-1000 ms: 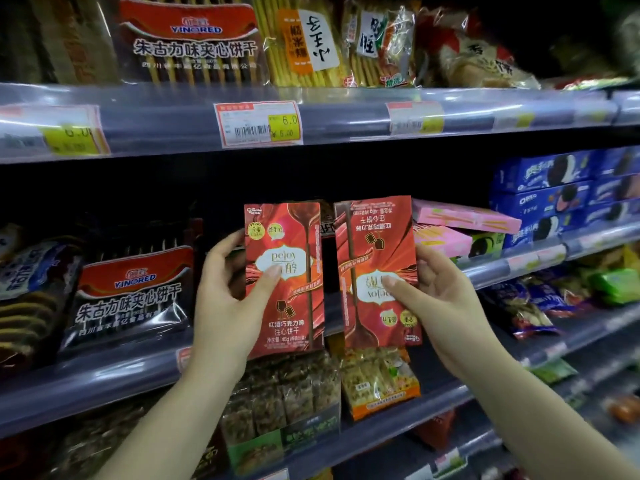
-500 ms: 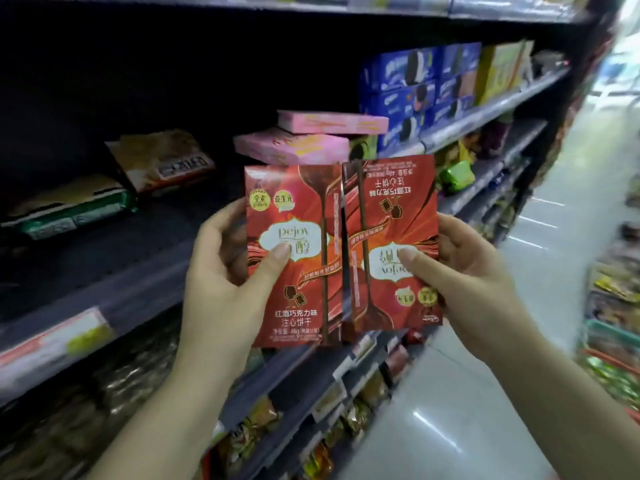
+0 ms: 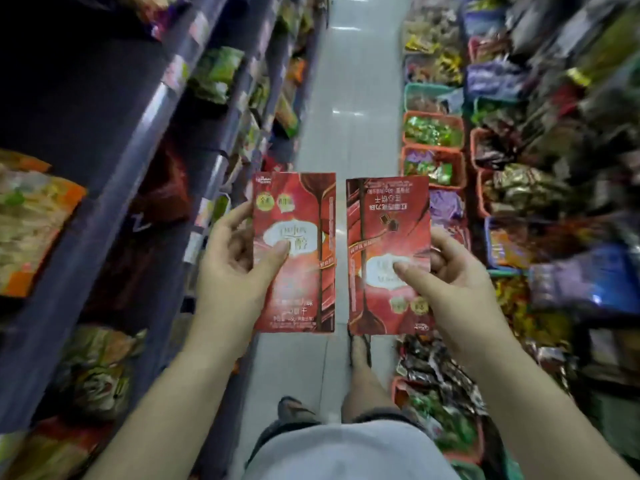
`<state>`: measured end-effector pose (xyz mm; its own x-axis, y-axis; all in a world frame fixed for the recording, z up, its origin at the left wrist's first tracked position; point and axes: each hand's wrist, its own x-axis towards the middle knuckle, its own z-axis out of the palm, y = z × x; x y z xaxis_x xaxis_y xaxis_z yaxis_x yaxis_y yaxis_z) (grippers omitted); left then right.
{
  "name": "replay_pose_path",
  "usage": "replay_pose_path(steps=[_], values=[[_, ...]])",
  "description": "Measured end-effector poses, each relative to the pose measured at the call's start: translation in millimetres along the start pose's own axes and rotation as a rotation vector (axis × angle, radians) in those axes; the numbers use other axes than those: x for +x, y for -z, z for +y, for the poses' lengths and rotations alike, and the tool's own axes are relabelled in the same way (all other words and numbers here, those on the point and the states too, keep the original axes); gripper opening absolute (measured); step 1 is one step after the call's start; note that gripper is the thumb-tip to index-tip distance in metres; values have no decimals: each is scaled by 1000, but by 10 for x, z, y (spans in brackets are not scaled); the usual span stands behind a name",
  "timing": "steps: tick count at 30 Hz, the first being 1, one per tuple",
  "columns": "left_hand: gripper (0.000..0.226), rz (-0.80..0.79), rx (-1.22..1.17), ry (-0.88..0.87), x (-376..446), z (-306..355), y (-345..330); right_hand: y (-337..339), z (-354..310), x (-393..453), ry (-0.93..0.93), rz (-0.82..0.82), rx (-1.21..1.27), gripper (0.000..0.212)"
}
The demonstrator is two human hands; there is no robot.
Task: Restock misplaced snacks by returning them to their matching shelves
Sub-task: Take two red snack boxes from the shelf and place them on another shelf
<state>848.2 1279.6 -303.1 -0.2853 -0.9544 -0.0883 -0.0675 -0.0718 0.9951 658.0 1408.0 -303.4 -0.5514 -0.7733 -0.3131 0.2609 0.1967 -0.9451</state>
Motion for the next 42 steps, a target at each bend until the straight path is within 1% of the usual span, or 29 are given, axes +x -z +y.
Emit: replay_pose_path(steps=[2, 6, 8, 11, 14, 17, 19, 23, 27, 32, 37, 42], values=[[49, -49, 2, 75, 82, -173, -170, 180, 111, 76, -55, 72, 22, 42], [51, -107, 3, 201, 303, -326, -547, 496, 184, 352, -151, 153, 39, 39], [49, -117, 1, 238, 466, -331, -776, 655, 158, 569, -172, 173, 51, 41], [49, -142, 3, 285, 743, -302, -1124, 906, 86, 953, -194, 152, 80, 41], [47, -137, -7, 295, 1029, -249, -1444, 1109, -63, 1340, -225, 143, 70, 62], [47, -137, -6, 280, 1344, -173, -1706, 1227, -240, 1727, -215, 118, 89, 71], [48, -137, 0, 259, 1579, -122, -1836, 1255, -340, 1988, -209, 101, 87, 70], [52, -136, 11, 244, 2125, -62, -2035, 1245, -498, 2572, -245, 100, 131, 62], [51, -140, 10, 273, 2827, -94, -2214, 1184, -668, 3261, -241, 119, 156, 49], [51, -175, -2, 302, 3959, -123, -2455, 1030, -928, 4276, -238, 162, 172, 51], [48, -223, 20, 282, 5147, 80, -2755, 876, -1367, 5269, -210, 205, 185, 49], [49, -248, 16, 267, 6150, 279, -3139, 896, -1819, 6221, -217, 246, 181, 41]])
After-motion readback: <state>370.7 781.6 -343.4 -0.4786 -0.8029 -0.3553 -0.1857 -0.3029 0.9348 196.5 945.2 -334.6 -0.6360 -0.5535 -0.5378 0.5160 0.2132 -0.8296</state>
